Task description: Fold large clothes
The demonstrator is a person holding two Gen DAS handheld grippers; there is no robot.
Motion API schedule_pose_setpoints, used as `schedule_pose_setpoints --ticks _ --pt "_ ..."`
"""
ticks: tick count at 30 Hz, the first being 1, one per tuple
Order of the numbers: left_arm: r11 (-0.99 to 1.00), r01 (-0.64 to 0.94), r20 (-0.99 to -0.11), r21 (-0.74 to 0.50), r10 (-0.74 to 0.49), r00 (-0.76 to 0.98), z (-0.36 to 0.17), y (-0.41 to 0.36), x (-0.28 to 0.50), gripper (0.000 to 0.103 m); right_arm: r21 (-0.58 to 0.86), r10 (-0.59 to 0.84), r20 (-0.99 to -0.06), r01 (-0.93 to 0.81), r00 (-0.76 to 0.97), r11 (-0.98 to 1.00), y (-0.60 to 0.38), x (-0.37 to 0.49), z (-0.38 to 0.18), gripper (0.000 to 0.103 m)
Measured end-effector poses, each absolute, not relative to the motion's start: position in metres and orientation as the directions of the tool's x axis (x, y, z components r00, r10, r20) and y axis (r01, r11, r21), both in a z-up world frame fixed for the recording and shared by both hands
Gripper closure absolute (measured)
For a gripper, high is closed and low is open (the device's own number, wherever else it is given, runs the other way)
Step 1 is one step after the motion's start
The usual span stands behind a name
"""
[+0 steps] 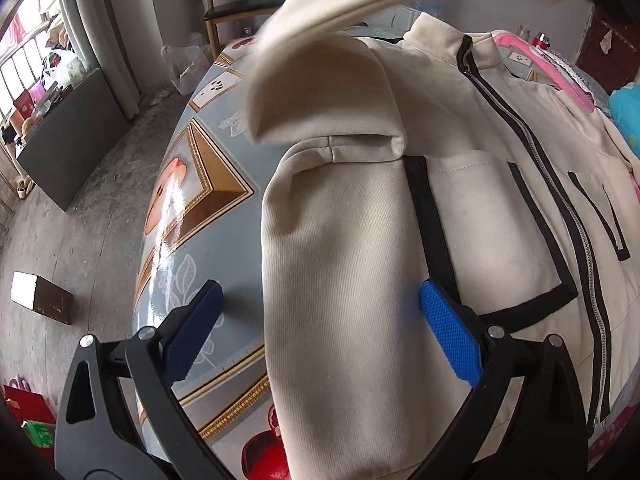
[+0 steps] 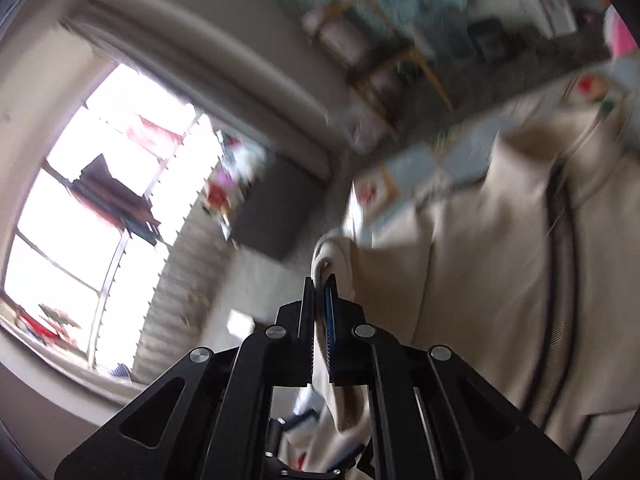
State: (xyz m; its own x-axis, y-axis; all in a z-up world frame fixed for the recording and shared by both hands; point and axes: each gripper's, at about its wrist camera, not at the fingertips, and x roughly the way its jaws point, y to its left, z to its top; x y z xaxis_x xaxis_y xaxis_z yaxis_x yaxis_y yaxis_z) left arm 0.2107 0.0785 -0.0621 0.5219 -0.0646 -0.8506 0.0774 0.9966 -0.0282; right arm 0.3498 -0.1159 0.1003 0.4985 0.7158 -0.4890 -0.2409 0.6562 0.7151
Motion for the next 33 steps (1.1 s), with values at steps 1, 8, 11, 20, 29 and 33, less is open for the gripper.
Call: schedule_pose_setpoints --ticks 1,8,11,20,29,33 --pt "0.997 0.078 -0.851 -0.028 -0.065 0.521 -0.062 0.079 0.211 0.008 0.71 0.698 -0.485 -0.228 0.527 0.666 -0.138 0.346 0.107 0.098" --pt "0.998 0.037 -0.854 -0.046 -0.059 0.517 -0.058 0.085 0.212 0.008 0.747 0.586 -0.56 0.05 0.586 0.663 -0.286 0.323 0.052 0.098" --pt "0.991 -0.003 -0.823 -0.136 -0.111 0.557 -0.044 0.101 0.213 0.008 0.724 0.564 -0.641 0.164 0.521 0.67 -0.31 0.335 -0.001 0.098" --pt "0.991 0.029 -0.869 0.131 0.101 0.485 -0.043 0.094 0.278 0.008 0.648 0.5 -0.723 0.218 0.476 0.73 -0.337 0.32 -0.042 0.059" --pt "0.959 0.019 -0.823 0.281 0.231 0.519 -0.048 0.084 0.288 0.007 0.249 0.195 -0.908 0.105 0.37 0.963 -0.296 0.341 -0.059 0.079" --pt "0.968 -0.032 -0.829 0.248 0.229 0.51 -0.047 0.096 0.289 0.007 0.268 0.22 -0.878 0.055 0.425 0.962 -0.292 0.344 -0.029 0.098"
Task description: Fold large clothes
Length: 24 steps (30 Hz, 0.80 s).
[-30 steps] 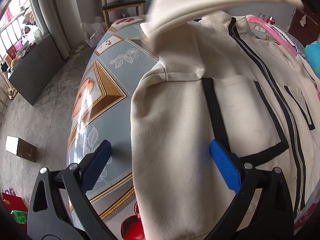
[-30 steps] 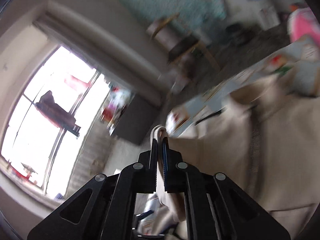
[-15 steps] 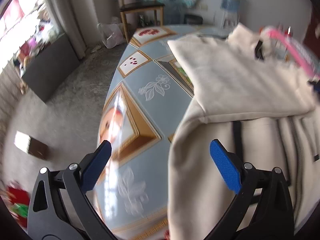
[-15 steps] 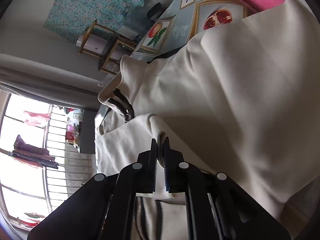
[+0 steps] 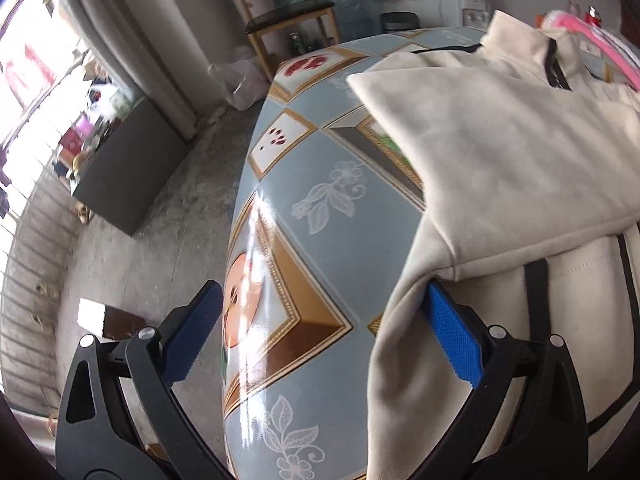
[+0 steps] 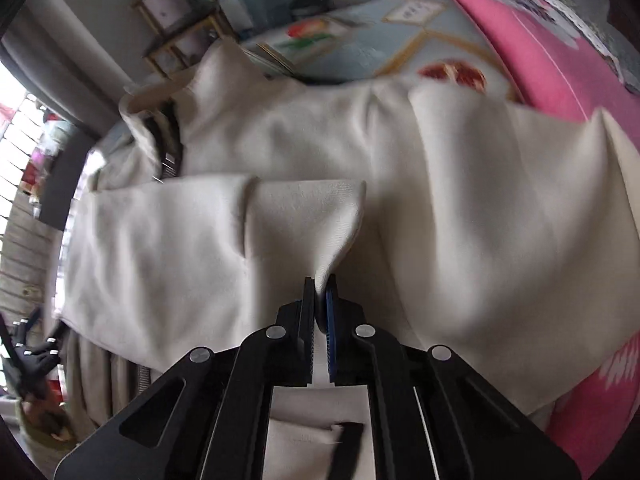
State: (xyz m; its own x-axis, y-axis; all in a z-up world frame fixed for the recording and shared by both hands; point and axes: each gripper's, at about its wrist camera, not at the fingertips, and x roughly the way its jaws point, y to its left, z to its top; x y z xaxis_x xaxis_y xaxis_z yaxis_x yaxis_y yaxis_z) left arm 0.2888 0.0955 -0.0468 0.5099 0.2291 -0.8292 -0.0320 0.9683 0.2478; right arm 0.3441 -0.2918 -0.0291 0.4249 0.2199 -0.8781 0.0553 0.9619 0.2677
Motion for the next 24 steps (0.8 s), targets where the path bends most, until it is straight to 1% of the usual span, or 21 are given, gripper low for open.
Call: schedule_pose_setpoints --ticks 3,5,7,8,9,11,12,14,15,16,18,19,21,22,24 --pt "0.971 -0.045 -0.83 0.234 0.223 0.511 -0.048 0.099 0.289 0.007 0.308 0.247 -0.846 0.055 0.472 0.95 -0.302 0.337 -0.008 0.098" --pt "0.973 -0.051 -0.83 0.226 0.22 0.512 -0.049 0.099 0.291 0.007 0.309 0.243 -0.862 0.08 0.444 0.948 -0.311 0.336 -0.016 0.098" --pt "0.974 -0.056 -0.832 0.219 0.217 0.511 -0.05 0.1 0.291 0.007 0.267 0.199 -0.905 0.137 0.375 0.954 -0.321 0.339 -0.036 0.096" --pt "0.974 -0.055 -0.832 0.218 0.215 0.511 -0.05 0.1 0.291 0.007 0.21 0.138 -0.922 0.168 0.361 0.963 -0.326 0.338 -0.04 0.096" --pt "0.974 -0.052 -0.833 0.218 0.214 0.511 -0.05 0.1 0.291 0.007 0.184 0.106 -0.921 0.179 0.374 0.967 -0.33 0.336 -0.038 0.096" --pt "0.977 -0.046 -0.835 0.208 0.202 0.511 -0.047 0.103 0.287 0.007 0.225 0.131 -0.895 0.176 0.427 0.958 -0.333 0.329 -0.024 0.094" --pt "0.979 -0.047 -0.836 0.198 0.193 0.514 -0.045 0.104 0.284 0.007 0.248 0.154 -0.88 0.159 0.449 0.956 -0.331 0.325 -0.016 0.092" --pt "0.983 -0.057 -0.829 0.173 0.177 0.53 -0.035 0.11 0.274 0.007 0.232 0.162 -0.858 0.088 0.488 0.969 -0.311 0.319 -0.001 0.077" --pt "0.985 -0.068 -0.822 0.158 0.17 0.543 -0.03 0.113 0.267 0.007 0.207 0.159 -0.854 0.042 0.496 0.977 -0.296 0.318 0.003 0.063" --pt "0.988 -0.074 -0.82 0.136 0.154 0.551 -0.026 0.115 0.262 0.007 0.184 0.167 -0.855 -0.015 0.491 0.983 -0.279 0.317 0.002 0.058" --pt "0.994 -0.078 -0.82 0.073 0.104 0.563 -0.02 0.117 0.253 0.007 0.138 0.166 -0.872 -0.095 0.46 0.986 -0.248 0.321 -0.01 0.058" --pt "0.996 -0.075 -0.82 0.042 0.077 0.568 -0.017 0.117 0.249 0.007 0.098 0.143 -0.889 -0.124 0.435 0.987 -0.232 0.323 -0.023 0.058" --pt "0.998 -0.057 -0.816 0.008 0.039 0.577 -0.013 0.11 0.247 0.007 0.05 0.106 -0.91 -0.147 0.4 0.988 -0.218 0.324 -0.042 0.058" --pt "0.999 -0.045 -0.814 -0.001 0.025 0.581 -0.011 0.107 0.248 0.007 0.003 0.059 -0.921 -0.146 0.386 0.989 -0.211 0.326 -0.055 0.058" --pt "1.0 -0.015 -0.809 -0.007 0.003 0.588 -0.005 0.096 0.252 0.007 -0.062 0.007 -0.914 -0.156 0.406 0.986 -0.203 0.324 -0.055 0.058"
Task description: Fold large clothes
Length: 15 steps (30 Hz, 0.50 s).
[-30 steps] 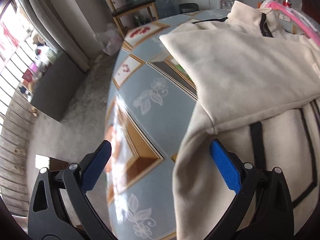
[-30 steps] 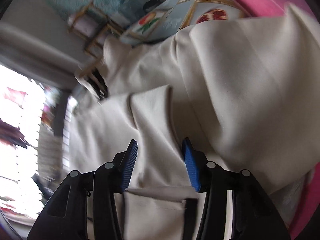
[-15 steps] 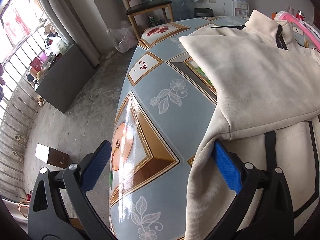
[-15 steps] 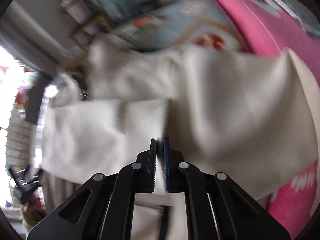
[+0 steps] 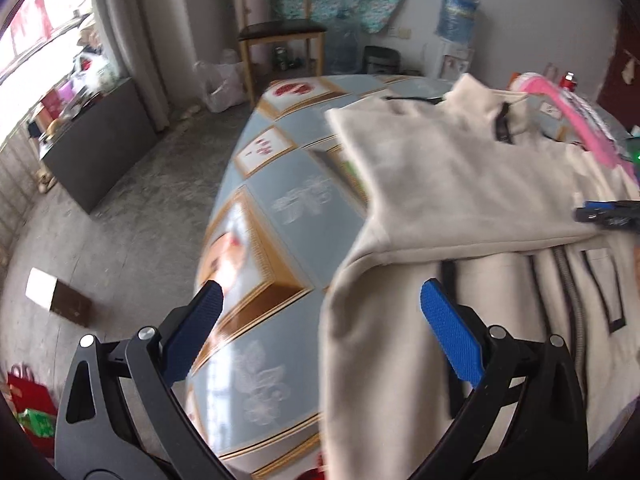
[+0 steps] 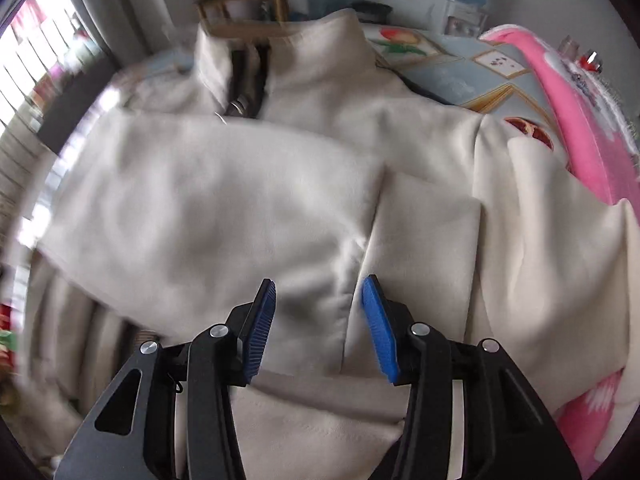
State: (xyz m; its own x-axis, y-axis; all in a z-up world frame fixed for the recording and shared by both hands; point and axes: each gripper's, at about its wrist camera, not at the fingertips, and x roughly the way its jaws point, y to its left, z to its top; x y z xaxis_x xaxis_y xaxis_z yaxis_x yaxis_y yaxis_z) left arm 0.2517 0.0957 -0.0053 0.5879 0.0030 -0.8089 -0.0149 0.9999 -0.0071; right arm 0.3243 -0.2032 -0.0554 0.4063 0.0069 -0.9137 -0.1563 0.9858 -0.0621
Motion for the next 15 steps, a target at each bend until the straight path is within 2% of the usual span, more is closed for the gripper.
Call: schedule_pose_setpoints --ticks 5,8,15 --pt "0.997 0.082 -0.78 -0.009 -0.058 0.624 0.014 0.058 0.281 0.007 0.019 0.065 -0.896 -0.107 0.439 0.994 -0.218 0.304 -0.02 0.057" --pt "0.991 0.132 -0.798 -0.031 -0.103 0.593 0.009 0.034 0.308 0.007 0.043 0.063 -0.883 -0.054 0.465 0.998 -0.246 0.281 0.0 0.045" --pt "0.989 0.145 -0.856 0.01 -0.067 0.512 -0.033 0.002 0.35 0.007 -0.077 -0.148 -0.853 0.16 0.5 0.984 -0.353 0.232 0.038 0.042"
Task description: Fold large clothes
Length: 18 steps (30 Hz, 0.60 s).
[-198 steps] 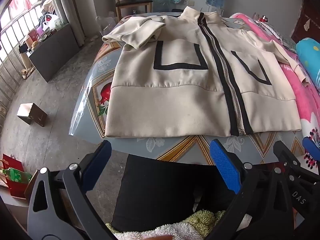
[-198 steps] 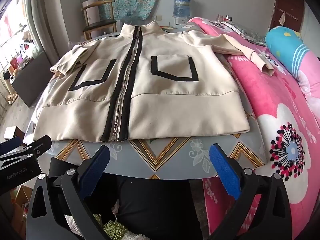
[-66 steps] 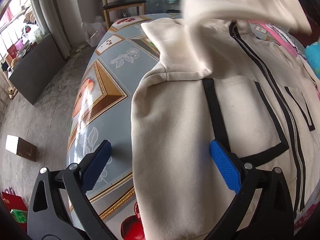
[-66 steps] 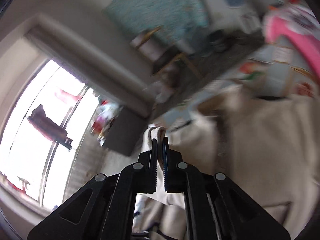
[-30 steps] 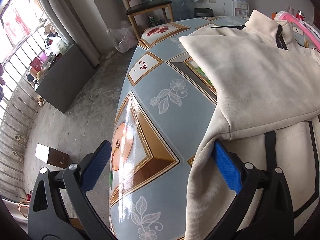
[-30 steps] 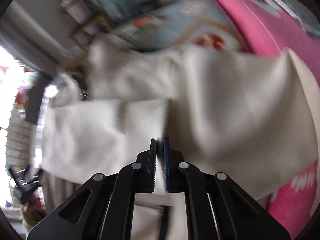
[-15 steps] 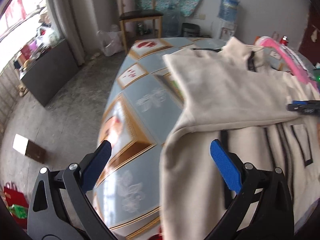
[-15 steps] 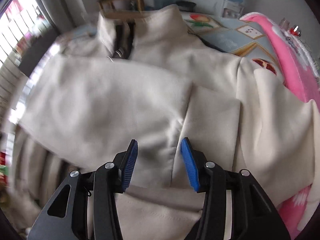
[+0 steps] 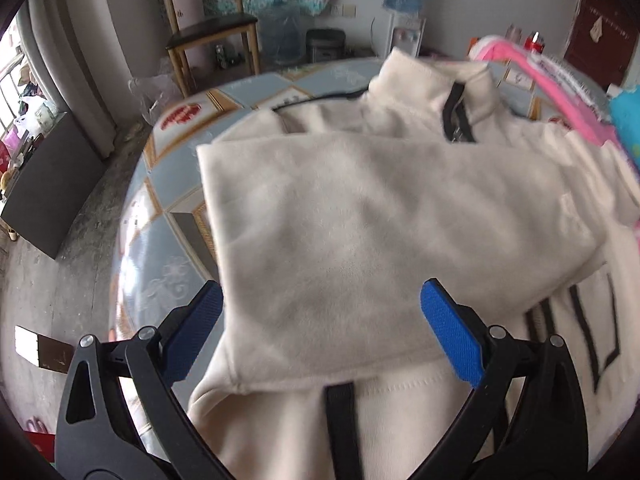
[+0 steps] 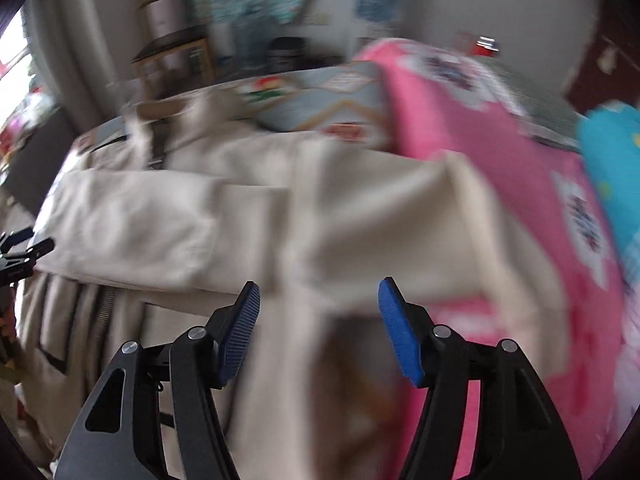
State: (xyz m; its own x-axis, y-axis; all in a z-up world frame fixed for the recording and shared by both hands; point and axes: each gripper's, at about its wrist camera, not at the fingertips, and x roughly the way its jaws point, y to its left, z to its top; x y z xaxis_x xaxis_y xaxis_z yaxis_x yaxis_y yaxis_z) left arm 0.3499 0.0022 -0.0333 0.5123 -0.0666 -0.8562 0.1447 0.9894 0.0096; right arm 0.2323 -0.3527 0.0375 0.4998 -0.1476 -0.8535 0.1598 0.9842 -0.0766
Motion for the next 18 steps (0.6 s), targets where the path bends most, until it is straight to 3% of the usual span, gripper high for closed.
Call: schedule_pose_setpoints --ticks 8,16,17,18 --pt "0.988 0.142 -0.868 0.067 -0.012 0.497 -0.052 0.0 0.353 0.007 -0.1 -0.241 -0.867 0.321 0.436 0.942 -0.45 0.198 0.025 0.042" --pt "0.985 0.155 -0.869 0.079 -0.009 0.495 -0.055 -0.001 0.354 0.006 -0.294 -0.382 -0.875 0.3 0.298 0.907 -0.466 0.201 -0.026 0.044" --pt "0.985 0.156 -0.868 0.078 -0.01 0.496 -0.055 0.0 0.354 0.006 -0.307 -0.397 -0.87 0.311 0.291 0.9 -0.467 0.2 -0.029 0.048" --pt "0.985 0.157 -0.868 0.077 -0.011 0.497 -0.055 0.0 0.354 0.006 -0.296 -0.392 -0.874 0.324 0.286 0.898 -0.47 0.197 -0.029 0.065"
